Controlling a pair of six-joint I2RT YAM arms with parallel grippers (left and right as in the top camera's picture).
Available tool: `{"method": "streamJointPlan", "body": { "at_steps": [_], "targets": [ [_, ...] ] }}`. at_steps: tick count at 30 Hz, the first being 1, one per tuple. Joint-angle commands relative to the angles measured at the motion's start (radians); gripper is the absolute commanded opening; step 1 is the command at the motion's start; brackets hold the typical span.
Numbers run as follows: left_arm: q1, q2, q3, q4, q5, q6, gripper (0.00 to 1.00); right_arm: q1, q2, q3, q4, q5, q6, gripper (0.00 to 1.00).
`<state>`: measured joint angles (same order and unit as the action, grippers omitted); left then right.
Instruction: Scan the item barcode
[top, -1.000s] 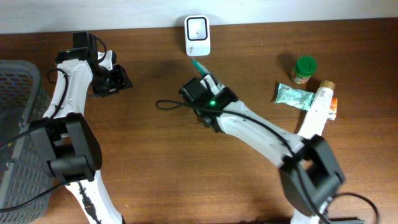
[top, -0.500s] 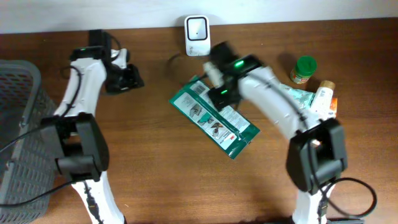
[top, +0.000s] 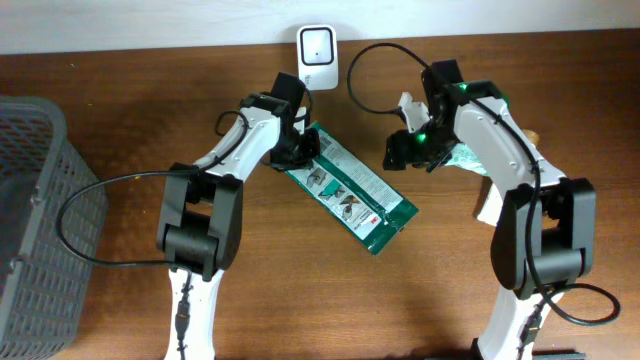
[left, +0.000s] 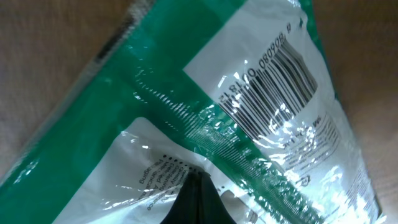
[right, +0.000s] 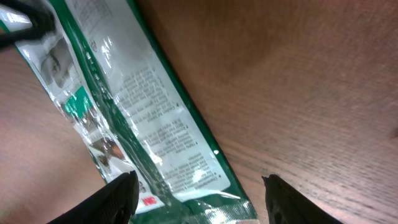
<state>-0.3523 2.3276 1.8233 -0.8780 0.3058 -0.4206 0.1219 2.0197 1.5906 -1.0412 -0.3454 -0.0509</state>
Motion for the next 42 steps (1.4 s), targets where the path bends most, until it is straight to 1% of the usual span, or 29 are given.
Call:
{"method": "streamJointPlan", "body": {
  "at_steps": [1,2,3,6,8,10,12,14,16,17,18,20,21,22,23,25,26,27,28,33,37,40,42],
  "targets": [
    [0.008,0.045,-0.007,0.061,-0.113,-0.020,0.00,-0.003,-0.014,-0.077,0.027,-0.043,0.006,0.63],
    [0.008,0.045,-0.007,0.096,-0.154,-0.006,0.00,-0.003,-0.014,-0.103,0.046,-0.066,0.006,0.63],
    [0.008,0.045,-0.007,0.126,-0.166,0.024,0.00,-0.003,-0.014,-0.129,0.064,-0.079,0.006,0.63],
    [0.008,0.045,-0.006,0.191,-0.173,0.079,0.00,-0.003,-0.014,-0.242,0.153,-0.160,0.006,0.63],
    [0.010,0.045,-0.006,0.211,-0.171,0.082,0.00,-0.003,-0.014,-0.304,0.212,-0.198,0.006,0.63],
    [0.013,0.043,0.011,0.188,-0.112,0.082,0.00,-0.002,-0.014,-0.319,0.220,-0.219,0.006,0.63],
    [0.029,0.024,0.051,0.122,-0.024,0.082,0.00,0.011,-0.014,-0.332,0.219,-0.227,0.006,0.63],
    [0.049,0.004,0.099,0.034,-0.005,0.082,0.00,0.050,-0.014,-0.347,0.211,-0.227,0.006,0.63],
    [0.072,-0.014,0.128,-0.043,-0.006,0.082,0.13,0.108,-0.014,-0.353,0.195,-0.227,0.002,0.63],
    [0.085,-0.018,0.128,-0.066,-0.006,0.082,0.17,0.145,-0.014,-0.352,0.190,-0.227,-0.024,0.61],
    [0.093,-0.018,0.128,-0.078,-0.006,0.087,0.19,0.161,-0.014,-0.350,0.190,-0.219,-0.025,0.61],
    [0.105,-0.018,0.128,-0.085,-0.007,0.132,0.19,0.162,-0.014,-0.319,0.165,-0.206,-0.023,0.61],
    [0.105,-0.018,0.128,-0.085,-0.013,0.131,0.18,0.149,-0.014,-0.297,0.153,-0.215,-0.023,0.58],
    [0.100,-0.014,0.122,-0.075,-0.017,0.154,0.18,0.123,-0.016,-0.251,0.140,-0.230,-0.023,0.51],
    [0.095,-0.006,0.111,-0.060,-0.016,0.161,0.18,0.100,-0.016,-0.205,0.137,-0.231,-0.023,0.51],
    [0.092,0.019,0.101,-0.043,0.003,0.161,0.08,0.069,-0.016,-0.154,0.153,-0.255,-0.019,0.51],
    [0.092,0.036,0.100,-0.039,0.027,0.161,0.03,0.060,-0.016,-0.150,0.187,-0.270,0.001,0.51],
    [0.092,0.048,0.100,-0.031,0.042,0.161,0.01,0.059,-0.013,-0.150,0.214,-0.272,0.030,0.51],
    [0.092,0.073,0.100,-0.024,0.068,0.160,0.00,0.061,-0.003,-0.151,0.238,-0.274,0.063,0.50],
    [0.097,0.125,0.099,-0.028,0.073,0.145,0.00,0.061,0.063,-0.151,0.248,-0.319,0.086,0.44],
    [0.098,0.129,0.090,-0.036,0.073,0.145,0.00,0.061,0.142,-0.151,0.258,-0.352,0.086,0.44],
    [0.098,0.132,0.089,-0.036,0.074,0.145,0.00,0.062,0.208,-0.151,0.269,-0.439,0.086,0.44],
    [0.098,0.132,0.089,-0.035,0.091,0.145,0.00,0.064,0.215,-0.150,0.282,-0.496,0.086,0.45]
  ]
}}
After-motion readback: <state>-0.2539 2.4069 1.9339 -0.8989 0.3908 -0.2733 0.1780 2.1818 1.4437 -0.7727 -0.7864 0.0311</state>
